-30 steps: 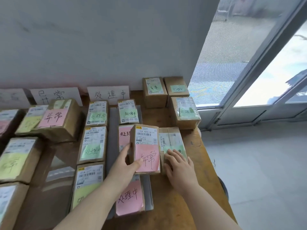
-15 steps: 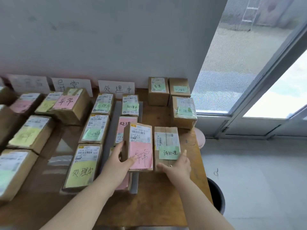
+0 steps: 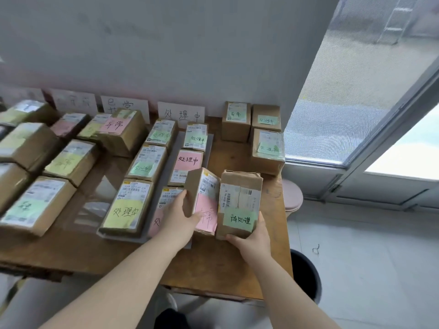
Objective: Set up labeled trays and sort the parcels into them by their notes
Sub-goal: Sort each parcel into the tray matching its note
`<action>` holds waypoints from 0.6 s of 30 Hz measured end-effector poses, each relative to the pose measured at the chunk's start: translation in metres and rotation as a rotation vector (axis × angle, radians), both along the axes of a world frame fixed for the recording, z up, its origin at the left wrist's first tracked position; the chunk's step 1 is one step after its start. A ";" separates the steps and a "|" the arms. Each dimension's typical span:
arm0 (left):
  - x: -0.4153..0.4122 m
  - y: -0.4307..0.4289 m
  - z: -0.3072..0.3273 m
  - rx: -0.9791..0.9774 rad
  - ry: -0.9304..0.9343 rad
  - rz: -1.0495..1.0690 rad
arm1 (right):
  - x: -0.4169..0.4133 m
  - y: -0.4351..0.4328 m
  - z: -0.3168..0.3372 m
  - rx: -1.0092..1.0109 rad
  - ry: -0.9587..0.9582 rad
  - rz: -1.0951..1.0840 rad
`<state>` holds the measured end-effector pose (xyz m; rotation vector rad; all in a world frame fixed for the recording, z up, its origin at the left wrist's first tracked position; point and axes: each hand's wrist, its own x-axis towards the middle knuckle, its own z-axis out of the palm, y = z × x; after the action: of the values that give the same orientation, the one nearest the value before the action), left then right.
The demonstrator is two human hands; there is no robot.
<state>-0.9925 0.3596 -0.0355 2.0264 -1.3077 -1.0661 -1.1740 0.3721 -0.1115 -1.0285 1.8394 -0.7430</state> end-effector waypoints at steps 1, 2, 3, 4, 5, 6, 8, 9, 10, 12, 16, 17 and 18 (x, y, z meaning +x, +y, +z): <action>-0.001 0.001 0.000 -0.011 0.016 -0.001 | -0.003 0.000 0.001 -0.009 -0.052 0.021; -0.001 0.002 0.000 -0.026 0.028 0.000 | -0.007 0.000 0.003 -0.017 -0.111 0.040; 0.001 0.004 0.000 -0.027 0.044 0.008 | -0.010 0.001 0.006 -0.022 -0.164 0.057; 0.004 0.005 -0.001 -0.023 0.073 0.020 | -0.013 0.002 0.011 -0.031 -0.211 0.070; 0.007 0.007 0.000 -0.011 0.125 0.042 | -0.016 0.003 0.016 -0.038 -0.254 0.072; 0.010 0.008 0.001 -0.005 0.200 0.070 | -0.018 0.005 0.021 -0.054 -0.298 0.069; 0.013 0.011 0.006 0.000 0.378 0.116 | -0.021 0.008 0.030 -0.083 -0.358 0.051; 0.013 0.012 0.010 0.003 0.456 0.124 | -0.021 0.009 0.033 -0.095 -0.376 0.040; 0.013 0.013 0.015 0.002 0.519 0.122 | -0.021 0.010 0.037 -0.107 -0.392 0.025; 0.013 0.016 0.024 -0.011 0.607 0.106 | -0.019 0.012 0.043 -0.123 -0.405 -0.006; 0.026 0.023 0.035 -0.025 0.709 0.030 | -0.015 0.016 0.062 -0.179 -0.367 0.003; 0.032 0.024 0.037 -0.033 0.723 0.008 | -0.011 0.016 0.068 -0.194 -0.362 0.014; 0.039 0.026 0.040 -0.046 0.730 -0.015 | -0.006 0.017 0.075 -0.208 -0.358 0.026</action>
<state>-0.9535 0.3859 0.0045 1.3698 -0.9365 -1.5607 -1.1805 0.3896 -0.0361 -0.9738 1.4624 -1.0462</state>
